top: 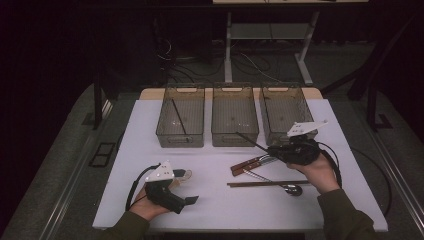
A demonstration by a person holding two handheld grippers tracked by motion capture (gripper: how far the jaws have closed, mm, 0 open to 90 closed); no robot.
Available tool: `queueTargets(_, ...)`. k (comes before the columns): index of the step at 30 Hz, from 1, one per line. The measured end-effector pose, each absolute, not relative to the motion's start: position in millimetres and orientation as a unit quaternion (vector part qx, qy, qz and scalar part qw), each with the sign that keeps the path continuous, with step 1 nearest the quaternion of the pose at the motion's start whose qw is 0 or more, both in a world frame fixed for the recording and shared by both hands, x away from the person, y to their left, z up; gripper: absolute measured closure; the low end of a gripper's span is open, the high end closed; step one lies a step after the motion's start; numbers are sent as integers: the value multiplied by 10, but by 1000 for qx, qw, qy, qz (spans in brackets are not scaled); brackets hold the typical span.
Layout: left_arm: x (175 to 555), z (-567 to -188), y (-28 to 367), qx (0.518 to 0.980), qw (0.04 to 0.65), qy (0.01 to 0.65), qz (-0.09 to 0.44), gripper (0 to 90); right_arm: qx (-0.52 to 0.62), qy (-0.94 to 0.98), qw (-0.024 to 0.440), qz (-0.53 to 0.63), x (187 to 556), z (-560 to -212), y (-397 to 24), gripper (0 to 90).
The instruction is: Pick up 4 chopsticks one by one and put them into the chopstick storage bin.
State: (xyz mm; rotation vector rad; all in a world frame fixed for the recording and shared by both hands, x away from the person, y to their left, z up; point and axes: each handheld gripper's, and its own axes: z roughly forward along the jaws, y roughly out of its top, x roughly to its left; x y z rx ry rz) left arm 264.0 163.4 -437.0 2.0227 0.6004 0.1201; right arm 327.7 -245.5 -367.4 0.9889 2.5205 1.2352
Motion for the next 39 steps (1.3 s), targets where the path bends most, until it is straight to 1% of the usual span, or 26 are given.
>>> queueTargets(19,2634,-4362,1638,834,492,245,52,0,333,847,99,404,3666,-3569,-1766,855)
queueTargets(31,2634,-4361,1635,836,487,246,53,0,349,841,93,403,3929,-3463,-1456,855)
queueTargets(39,2634,-4353,1635,836,489,244,54,0,355,838,95,402,4149,-3406,-1169,855)
